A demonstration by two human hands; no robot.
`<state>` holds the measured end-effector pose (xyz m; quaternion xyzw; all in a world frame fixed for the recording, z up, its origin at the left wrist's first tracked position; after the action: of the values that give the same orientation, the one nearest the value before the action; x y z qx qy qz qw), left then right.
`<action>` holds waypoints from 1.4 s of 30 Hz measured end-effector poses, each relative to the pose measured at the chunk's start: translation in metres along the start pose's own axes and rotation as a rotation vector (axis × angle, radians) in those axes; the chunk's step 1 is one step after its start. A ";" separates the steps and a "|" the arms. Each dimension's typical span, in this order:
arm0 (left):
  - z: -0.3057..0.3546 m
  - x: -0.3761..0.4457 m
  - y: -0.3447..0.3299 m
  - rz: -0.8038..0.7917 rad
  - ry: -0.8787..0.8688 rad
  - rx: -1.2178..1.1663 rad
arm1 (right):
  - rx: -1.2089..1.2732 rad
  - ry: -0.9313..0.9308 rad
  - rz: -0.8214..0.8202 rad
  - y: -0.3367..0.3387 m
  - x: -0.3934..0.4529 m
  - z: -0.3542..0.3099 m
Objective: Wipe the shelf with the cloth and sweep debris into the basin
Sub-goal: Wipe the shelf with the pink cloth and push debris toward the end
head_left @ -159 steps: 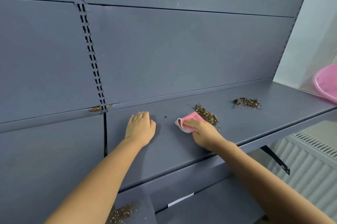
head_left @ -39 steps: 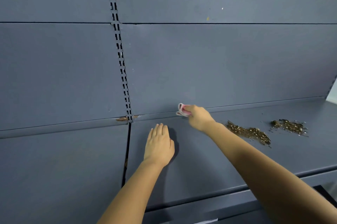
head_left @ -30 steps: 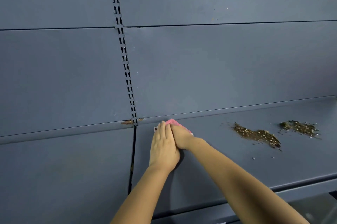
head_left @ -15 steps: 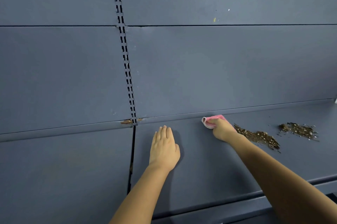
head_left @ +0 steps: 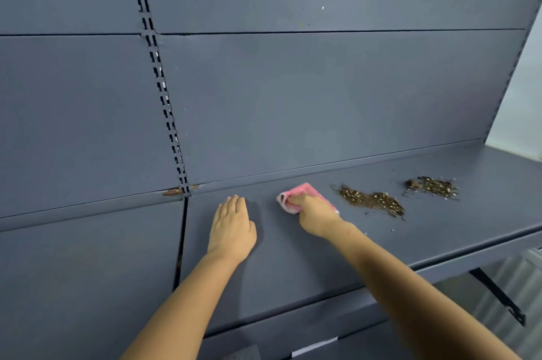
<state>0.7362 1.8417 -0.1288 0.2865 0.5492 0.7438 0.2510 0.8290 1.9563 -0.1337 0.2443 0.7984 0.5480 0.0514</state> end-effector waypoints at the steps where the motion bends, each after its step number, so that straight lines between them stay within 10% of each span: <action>1: 0.000 0.000 0.000 -0.001 0.003 0.004 | -0.002 -0.029 0.001 0.007 -0.005 0.009; 8: 0.000 -0.001 0.001 -0.002 0.019 0.022 | 0.125 -0.099 0.004 0.017 -0.024 -0.010; 14: 0.010 0.010 0.009 0.009 0.082 -0.049 | 0.092 0.200 -0.089 -0.004 -0.055 -0.087; 20: 0.046 0.015 0.007 -0.003 0.040 -0.124 | -0.280 0.071 0.004 0.015 -0.087 -0.042; 30: 0.067 0.011 -0.020 -0.035 -0.020 -0.107 | 0.025 -0.148 -0.032 0.038 -0.099 0.029; 42: 0.069 0.009 -0.020 -0.023 -0.063 -0.091 | 0.079 0.096 -0.026 0.014 -0.114 -0.022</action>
<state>0.7798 1.8997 -0.1309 0.2916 0.5099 0.7557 0.2896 0.9256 1.8902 -0.1336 0.2090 0.8240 0.5265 0.0106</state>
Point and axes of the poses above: each hand's wrist, its own x-axis towards the middle knuckle, its own y-axis out of the back of the hand, z = x × y, the point moved 9 cm from there along x, towards the middle knuckle, and after that the axes turned 12 degrees about y, right-handed, at the moved point
